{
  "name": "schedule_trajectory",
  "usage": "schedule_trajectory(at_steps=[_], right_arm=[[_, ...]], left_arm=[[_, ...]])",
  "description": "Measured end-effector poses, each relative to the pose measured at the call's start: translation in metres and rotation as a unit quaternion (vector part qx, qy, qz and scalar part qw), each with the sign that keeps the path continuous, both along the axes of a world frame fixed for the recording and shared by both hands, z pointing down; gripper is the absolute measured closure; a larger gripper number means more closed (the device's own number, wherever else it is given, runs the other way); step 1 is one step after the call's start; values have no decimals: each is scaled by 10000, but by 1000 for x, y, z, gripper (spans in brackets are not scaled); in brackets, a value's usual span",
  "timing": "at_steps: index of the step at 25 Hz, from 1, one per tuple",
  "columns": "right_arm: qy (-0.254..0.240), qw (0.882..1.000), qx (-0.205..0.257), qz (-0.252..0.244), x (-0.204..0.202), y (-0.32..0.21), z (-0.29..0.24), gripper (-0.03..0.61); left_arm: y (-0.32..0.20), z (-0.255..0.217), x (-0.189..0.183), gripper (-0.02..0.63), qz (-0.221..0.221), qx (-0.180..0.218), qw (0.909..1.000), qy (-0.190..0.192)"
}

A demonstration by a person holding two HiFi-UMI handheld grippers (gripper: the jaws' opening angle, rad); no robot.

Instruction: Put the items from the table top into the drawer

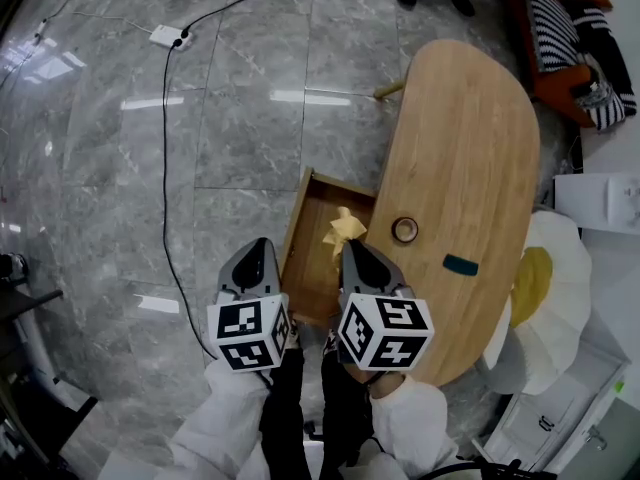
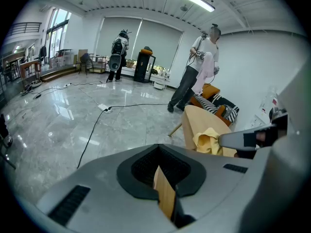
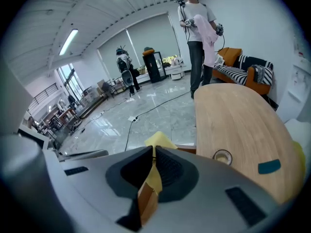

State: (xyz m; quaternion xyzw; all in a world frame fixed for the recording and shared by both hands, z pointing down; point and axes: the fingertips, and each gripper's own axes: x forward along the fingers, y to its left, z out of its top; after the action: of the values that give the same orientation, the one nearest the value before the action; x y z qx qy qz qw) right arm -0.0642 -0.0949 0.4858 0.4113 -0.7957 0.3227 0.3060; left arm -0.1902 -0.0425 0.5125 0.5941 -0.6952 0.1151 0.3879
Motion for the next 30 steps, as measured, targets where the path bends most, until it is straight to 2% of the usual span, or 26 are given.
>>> schedule_trajectory(at_steps=[1, 3, 4, 9, 17, 21, 26, 30], right_arm=[[-134, 9999, 13, -6, -4, -1, -1, 504], [-317, 9995, -9, 8, -9, -2, -1, 416], [-328, 9995, -29, 14, -9, -2, 0, 410], [-153, 9998, -110, 12, 1, 4, 12, 410], [-144, 9998, -121, 116, 13, 6, 13, 410], [-210, 9994, -119, 259, 30, 7, 12, 413], [-183, 9987, -114, 451, 53, 11, 11, 448], [55, 9991, 35, 430, 74, 18, 4, 512]], left_arm=[[0, 1, 0, 614, 6, -13, 10000, 9], [2, 5, 1, 614, 3, -45, 10000, 31], [3, 7, 1, 614, -7, -64, 10000, 43], [8, 16, 5, 614, -42, -138, 9999, 82], [6, 15, 12, 614, 12, -123, 9999, 38], [7, 15, 25, 614, 81, -126, 9999, 28], [8, 14, 45, 614, 213, -124, 9997, 37], [10, 8, 63, 614, 327, -80, 9994, 19]])
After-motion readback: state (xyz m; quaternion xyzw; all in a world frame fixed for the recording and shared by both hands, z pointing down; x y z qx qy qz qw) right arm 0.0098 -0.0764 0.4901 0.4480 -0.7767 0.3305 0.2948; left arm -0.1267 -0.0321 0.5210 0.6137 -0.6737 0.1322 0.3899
